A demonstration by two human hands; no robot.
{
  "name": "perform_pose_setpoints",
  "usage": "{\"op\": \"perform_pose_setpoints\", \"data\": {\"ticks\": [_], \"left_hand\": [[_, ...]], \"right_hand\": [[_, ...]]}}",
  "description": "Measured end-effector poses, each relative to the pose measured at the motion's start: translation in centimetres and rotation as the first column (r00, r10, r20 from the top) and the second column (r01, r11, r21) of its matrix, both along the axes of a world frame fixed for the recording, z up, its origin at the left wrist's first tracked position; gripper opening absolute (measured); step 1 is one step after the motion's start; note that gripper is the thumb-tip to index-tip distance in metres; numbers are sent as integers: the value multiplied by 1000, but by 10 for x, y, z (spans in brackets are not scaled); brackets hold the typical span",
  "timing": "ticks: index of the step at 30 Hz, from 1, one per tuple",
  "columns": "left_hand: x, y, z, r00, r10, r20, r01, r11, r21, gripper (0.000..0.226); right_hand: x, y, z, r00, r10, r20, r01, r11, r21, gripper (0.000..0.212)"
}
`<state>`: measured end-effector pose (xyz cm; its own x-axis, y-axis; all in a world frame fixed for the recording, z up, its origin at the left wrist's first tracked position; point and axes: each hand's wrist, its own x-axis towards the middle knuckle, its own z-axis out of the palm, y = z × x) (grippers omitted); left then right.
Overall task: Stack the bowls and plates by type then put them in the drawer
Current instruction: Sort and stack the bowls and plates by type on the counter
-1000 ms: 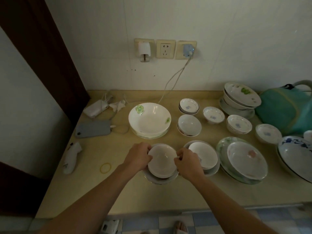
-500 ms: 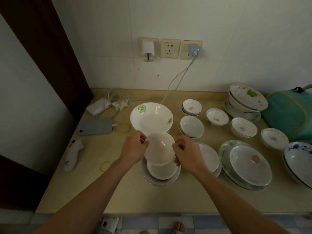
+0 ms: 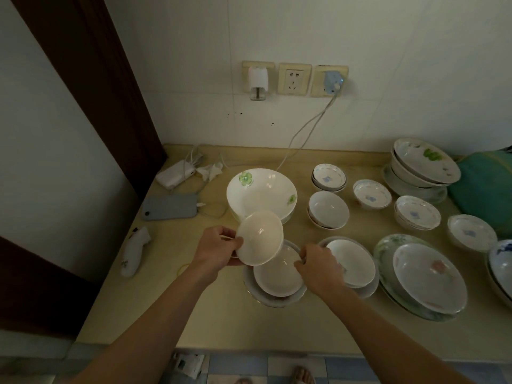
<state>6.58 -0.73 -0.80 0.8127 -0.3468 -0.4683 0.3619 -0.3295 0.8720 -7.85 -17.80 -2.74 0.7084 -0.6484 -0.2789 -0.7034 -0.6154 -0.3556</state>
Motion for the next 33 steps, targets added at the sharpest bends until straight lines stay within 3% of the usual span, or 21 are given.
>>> {"op": "perform_pose_setpoints", "data": {"ticks": [8, 13, 20, 26, 28, 31, 33], "left_hand": [[1, -1, -1, 999, -45, -21, 45, 999, 1, 11], [-1, -3, 2, 995, -94, 16, 93, 995, 21, 12], [-3, -10, 9, 983, -112, 146, 104, 993, 60, 9], [-1, -10, 12, 968, -136, 213, 124, 990, 69, 12], [0, -8, 11, 976, -190, 105, 190, 982, 7, 21], [-3, -1, 8, 933, -269, -237, 209, 945, -252, 36], [-6, 2, 3, 915, -269, -299, 155, 922, -355, 32]], "right_hand": [[1, -6, 12, 996, 21, 92, -41, 973, 227, 15], [-2, -11, 20, 970, -103, 222, 21, 938, 347, 19], [2, -13, 32, 950, -95, 298, -11, 942, 337, 3], [6, -8, 38, 934, -103, 343, -14, 946, 323, 8], [6, -6, 39, 929, -110, 354, -18, 940, 340, 7], [11, -1, 44, 921, -114, 373, -35, 929, 369, 6], [14, 2, 47, 916, -98, 388, -60, 925, 375, 6]]}}
